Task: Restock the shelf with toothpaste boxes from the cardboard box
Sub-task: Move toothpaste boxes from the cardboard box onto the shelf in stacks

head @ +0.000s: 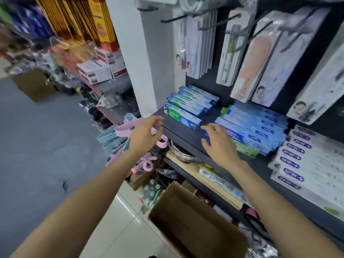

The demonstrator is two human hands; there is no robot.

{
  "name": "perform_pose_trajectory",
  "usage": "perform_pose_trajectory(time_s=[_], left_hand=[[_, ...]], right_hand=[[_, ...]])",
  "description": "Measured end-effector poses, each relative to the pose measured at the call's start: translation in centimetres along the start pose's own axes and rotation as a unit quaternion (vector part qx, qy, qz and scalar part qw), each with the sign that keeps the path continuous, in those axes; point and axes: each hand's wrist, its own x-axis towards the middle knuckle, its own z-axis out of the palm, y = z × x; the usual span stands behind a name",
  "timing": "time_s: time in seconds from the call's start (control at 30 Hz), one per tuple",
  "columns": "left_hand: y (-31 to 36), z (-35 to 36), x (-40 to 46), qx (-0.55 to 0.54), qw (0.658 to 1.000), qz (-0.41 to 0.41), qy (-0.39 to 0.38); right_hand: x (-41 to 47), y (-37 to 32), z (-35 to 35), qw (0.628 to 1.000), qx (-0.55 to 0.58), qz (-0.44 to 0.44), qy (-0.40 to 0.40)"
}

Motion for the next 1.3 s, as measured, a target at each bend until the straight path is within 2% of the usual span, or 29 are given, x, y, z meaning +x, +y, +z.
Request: perform_pose_trajectory(time_s=[0.1,0.17,0.3,0.53,0.63,0.7,0.77,0.87,0.97,1.07,1.13,1.2,1.3], left_hand=[[-3.5,1.8,3.0,0.025,0.996,-0.012,-0.083],[-5.9,3.4,5.5,0.025,0.988,-0.04,-0.146],[-10.2,6.8,11.6,-0.066,0.97,-0.06,-0.228],[-15.1,11.6,20.0,-0.103,0.935,0.051,-0.335],[-16.2,13.5,21.3,-0.123,0.917,0.081,-0.37],[-16.7,14.6,21.6,-0.134,0.911,0.097,-0.378],[-17.3,15.6,21.9,-0.174,0.908,0.1,-0.368],[-18.1,16.5,22.5,-0.207,0.913,0.098,-0.337],[-18.0,16.9,23.2,-0.195,0.923,0.096,-0.316],[-17.5,16.8,24.2,-0.184,0.912,0.116,-0.349],[-17.0,16.0,25.3,-0.226,0.903,0.088,-0.355],[-16.5,15.6,26.9,-0.282,0.896,0.014,-0.344],[-15.8,16.9,29.3,-0.269,0.89,-0.019,-0.368]], right_hand=[[4.1,-0.6,3.2,0.999,0.027,0.037,-0.003],[7.3,-0.8,5.4,0.994,0.058,0.091,0.006],[13.4,-0.6,9.0,0.979,0.073,0.187,0.042],[18.9,1.5,11.1,0.946,0.076,0.29,0.121],[19.5,1.9,11.5,0.924,0.143,0.329,0.128],[20.2,1.7,11.7,0.905,0.218,0.336,0.142],[21.3,1.3,12.2,0.894,0.247,0.337,0.164],[22.7,1.0,12.9,0.903,0.196,0.338,0.177],[23.5,1.5,13.2,0.904,0.174,0.341,0.191],[23.9,2.4,12.8,0.908,0.109,0.353,0.196],[24.3,3.3,12.2,0.91,0.094,0.359,0.183],[25.1,4.4,11.6,0.908,0.112,0.369,0.164],[26.2,5.7,11.2,0.902,0.138,0.383,0.141]])
